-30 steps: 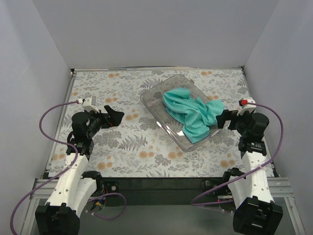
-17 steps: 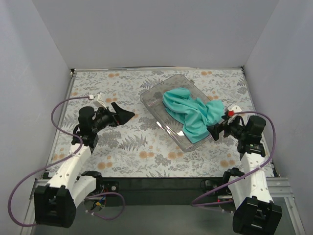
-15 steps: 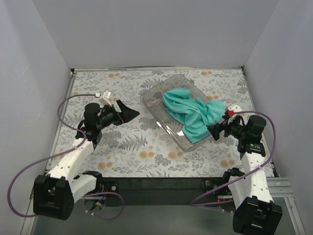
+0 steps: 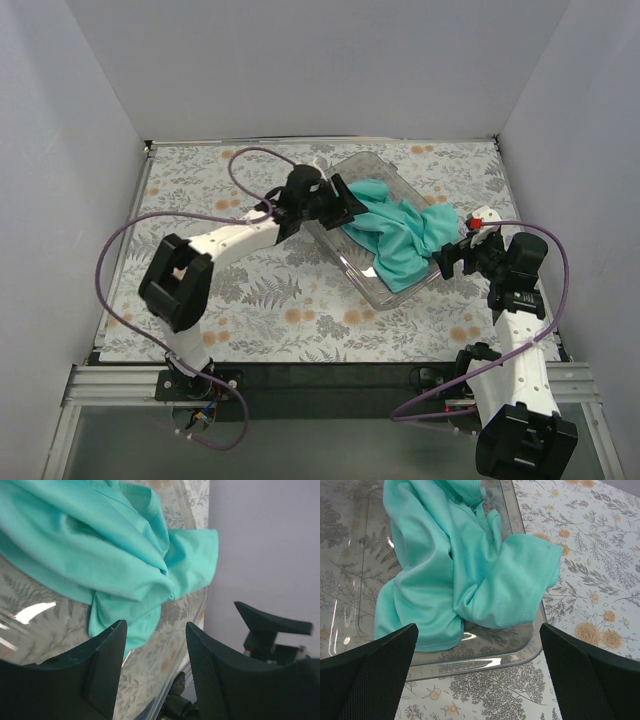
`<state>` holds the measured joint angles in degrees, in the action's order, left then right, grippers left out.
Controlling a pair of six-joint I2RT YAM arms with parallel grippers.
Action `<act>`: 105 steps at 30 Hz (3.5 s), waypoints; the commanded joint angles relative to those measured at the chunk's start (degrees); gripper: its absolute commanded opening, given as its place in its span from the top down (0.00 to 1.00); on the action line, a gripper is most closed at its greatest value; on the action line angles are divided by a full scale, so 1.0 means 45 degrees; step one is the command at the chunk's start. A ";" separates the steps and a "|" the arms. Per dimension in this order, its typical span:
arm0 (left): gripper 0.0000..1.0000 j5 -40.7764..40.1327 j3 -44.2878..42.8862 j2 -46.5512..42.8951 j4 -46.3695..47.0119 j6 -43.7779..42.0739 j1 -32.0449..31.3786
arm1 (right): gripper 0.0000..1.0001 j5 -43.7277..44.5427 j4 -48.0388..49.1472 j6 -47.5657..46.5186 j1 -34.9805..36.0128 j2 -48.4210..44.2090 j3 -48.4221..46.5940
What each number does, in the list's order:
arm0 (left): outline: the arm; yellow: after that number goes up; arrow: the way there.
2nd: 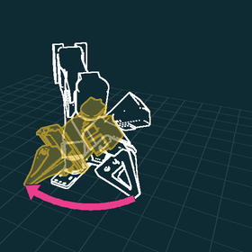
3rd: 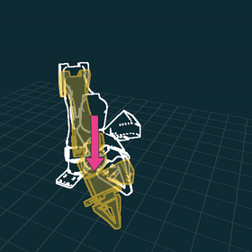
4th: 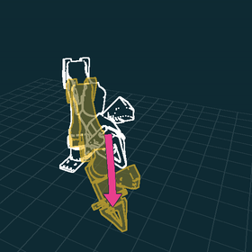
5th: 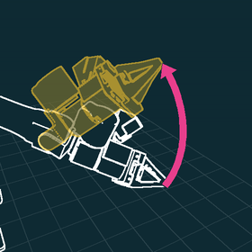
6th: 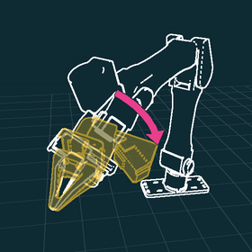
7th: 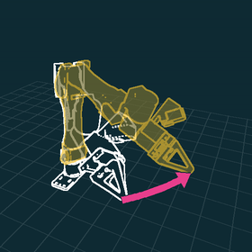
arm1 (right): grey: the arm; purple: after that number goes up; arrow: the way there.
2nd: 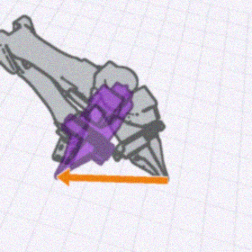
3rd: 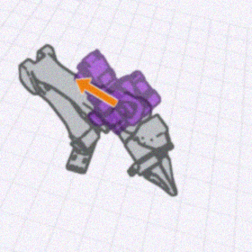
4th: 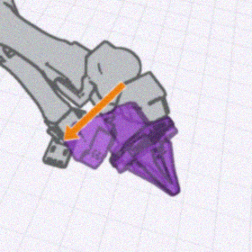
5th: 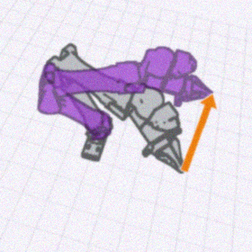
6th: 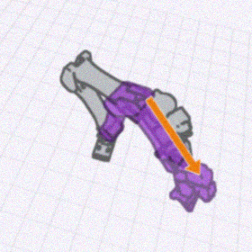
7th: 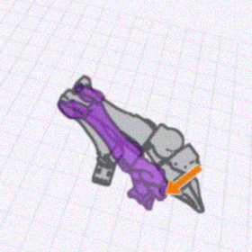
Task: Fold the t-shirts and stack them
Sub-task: Grab the tshirt from the pile, then move the tshirt to the center of the board, then flatten the tshirt out
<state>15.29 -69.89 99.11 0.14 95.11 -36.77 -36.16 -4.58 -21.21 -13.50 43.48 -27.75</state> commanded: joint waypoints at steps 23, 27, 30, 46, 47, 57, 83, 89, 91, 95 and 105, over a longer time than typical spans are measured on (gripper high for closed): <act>1.00 -0.4218 -0.7146 0.5751 -0.4370 -0.0037 -0.1574 | 0.02 0.0458 0.0236 0.0319 -0.0087 -0.0093 -0.0611; 1.00 -0.3635 -0.5821 0.3703 -0.1878 -0.2517 -0.1652 | 0.02 0.0438 0.0236 0.0319 -0.0106 -0.0073 -0.0611; 1.00 -0.2953 -0.4530 0.1458 -0.0292 -0.4666 -0.1652 | 0.02 0.0419 0.0236 0.0319 -0.0106 -0.0073 -0.0592; 1.00 -0.2420 -0.4936 -0.6183 -0.0831 -0.8829 -0.1652 | 0.02 0.0263 0.0236 0.0280 -0.0087 0.0044 -0.0533; 1.00 -0.2595 -0.5016 -0.6417 -0.1122 -0.8850 -0.1652 | 0.02 0.0243 0.0236 0.0280 -0.0106 0.0063 -0.0552; 1.00 -0.3865 -0.1954 -1.0029 -0.2940 -0.8578 -0.1652 | 0.02 0.0282 0.0256 0.0241 -0.0087 0.0083 -0.0514; 0.04 -0.7263 0.5630 -1.3194 -0.4812 -0.7442 -0.1652 | 0.02 -0.2946 -0.4622 -0.3700 0.2596 0.1213 -0.2951; 0.02 -0.8728 0.5783 -1.4618 -0.6183 -0.8499 -0.1633 | 0.04 0.1199 -0.5601 -0.2787 0.7957 0.3395 -0.5100; 0.02 -0.8885 0.6134 -1.5069 -0.6417 -0.8518 -0.1633 | 0.05 0.1821 -0.5895 -0.2631 0.8697 0.4336 -0.5957; 0.02 -0.8769 0.6935 -1.6183 -0.6633 -0.8187 -0.1633 | 0.07 0.4010 -0.6092 -0.2748 1.0711 0.6230 -0.6702; 0.02 -0.9081 0.7113 -1.6985 -0.6399 -0.8206 -0.1633 | 0.12 0.7117 -0.5331 -0.1049 1.3194 0.8754 -0.7721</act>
<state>-23.66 -38.20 22.63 -28.29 58.85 -44.01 -9.72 -30.09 -29.34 44.77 81.89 -60.27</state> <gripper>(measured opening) 0.981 0.892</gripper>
